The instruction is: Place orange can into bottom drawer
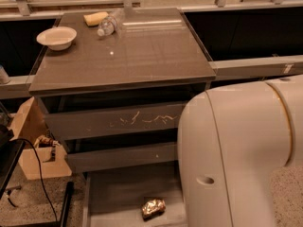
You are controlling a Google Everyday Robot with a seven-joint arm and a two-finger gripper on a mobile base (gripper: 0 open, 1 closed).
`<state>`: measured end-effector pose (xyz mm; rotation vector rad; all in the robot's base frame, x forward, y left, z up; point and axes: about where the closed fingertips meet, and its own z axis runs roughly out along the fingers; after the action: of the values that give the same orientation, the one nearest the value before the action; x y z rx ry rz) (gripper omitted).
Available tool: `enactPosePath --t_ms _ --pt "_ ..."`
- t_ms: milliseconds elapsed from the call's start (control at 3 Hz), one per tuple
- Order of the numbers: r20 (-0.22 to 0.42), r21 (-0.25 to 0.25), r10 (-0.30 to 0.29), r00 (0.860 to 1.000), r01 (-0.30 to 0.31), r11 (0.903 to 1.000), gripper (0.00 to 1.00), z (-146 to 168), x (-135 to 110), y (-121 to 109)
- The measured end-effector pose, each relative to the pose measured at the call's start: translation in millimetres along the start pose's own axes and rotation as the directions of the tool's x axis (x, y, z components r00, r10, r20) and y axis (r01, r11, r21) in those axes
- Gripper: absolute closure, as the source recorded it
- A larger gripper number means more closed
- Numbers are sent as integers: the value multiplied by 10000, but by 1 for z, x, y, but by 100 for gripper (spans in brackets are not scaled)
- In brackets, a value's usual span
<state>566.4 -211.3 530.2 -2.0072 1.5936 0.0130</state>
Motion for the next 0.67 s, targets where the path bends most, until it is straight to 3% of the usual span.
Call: enactPosePath --t_ms 333,667 --pt "-228 174 -136 9996 140 9998 100 -42 9 -19" --pt "-886 372 -431 9951 466 9982 86 -96 15 -39"
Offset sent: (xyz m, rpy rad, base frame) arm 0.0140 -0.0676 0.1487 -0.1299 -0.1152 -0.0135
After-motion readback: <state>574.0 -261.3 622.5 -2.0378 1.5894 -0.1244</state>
